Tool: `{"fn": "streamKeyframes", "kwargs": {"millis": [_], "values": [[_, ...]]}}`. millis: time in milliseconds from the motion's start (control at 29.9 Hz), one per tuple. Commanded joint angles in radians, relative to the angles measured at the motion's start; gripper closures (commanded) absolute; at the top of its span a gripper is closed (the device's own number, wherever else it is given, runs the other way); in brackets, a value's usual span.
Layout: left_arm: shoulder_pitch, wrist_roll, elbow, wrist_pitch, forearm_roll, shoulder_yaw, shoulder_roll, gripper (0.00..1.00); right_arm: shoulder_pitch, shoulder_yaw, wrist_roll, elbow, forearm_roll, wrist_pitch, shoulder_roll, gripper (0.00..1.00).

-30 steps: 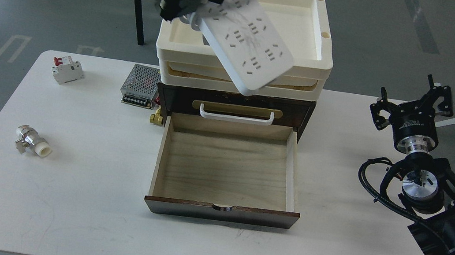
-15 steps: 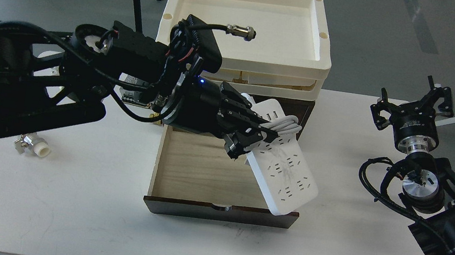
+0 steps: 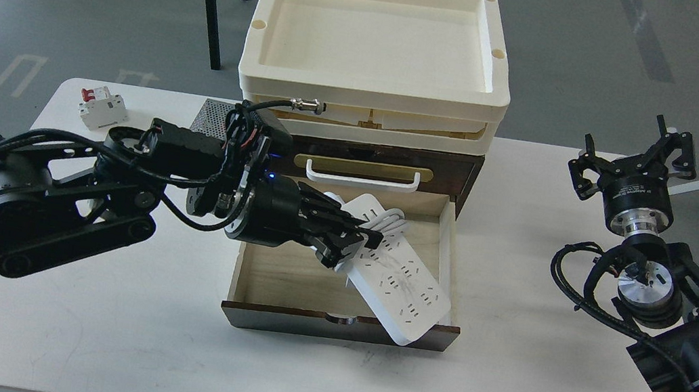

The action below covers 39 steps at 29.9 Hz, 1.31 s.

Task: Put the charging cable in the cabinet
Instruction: 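Lower the held power strip into the open drawer with the left gripper, then open the left gripper and release the power strip inside the drawer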

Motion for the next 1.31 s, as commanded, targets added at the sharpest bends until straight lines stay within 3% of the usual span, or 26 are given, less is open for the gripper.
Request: {"fn": "streamKeyframes", "kwargs": {"millis": [0, 167, 335, 736, 904, 1272], "values": [[0.023, 0.000, 0.040, 0.000, -0.035, -0.005, 0.007, 0.93, 0.000, 0.000, 0.000, -0.001, 0.000, 0.002, 0.000, 0.00], [0.078, -0.001, 0.120, 0.000, -0.038, -0.006, 0.002, 0.93, 0.000, -0.001, 0.000, -0.001, 0.000, 0.002, 0.000, 0.00], [0.081, -0.026, 0.177, 0.000, -0.075, -0.008, -0.006, 0.93, 0.000, -0.001, 0.000, -0.001, 0.000, 0.002, 0.000, 0.00], [0.080, -0.029, 0.304, 0.000, -0.207, -0.023, -0.009, 0.91, 0.000, -0.002, 0.000, -0.001, 0.000, 0.003, -0.002, 0.00], [0.080, -0.029, 0.421, 0.000, -0.204, -0.014, -0.013, 0.90, 0.000, -0.002, 0.000, -0.003, 0.000, 0.003, -0.002, 0.00], [0.078, -0.037, 0.410, 0.000, -0.199, 0.026, -0.024, 0.85, 0.000, 0.000, 0.000, -0.001, 0.000, 0.003, -0.002, 0.00]]}}
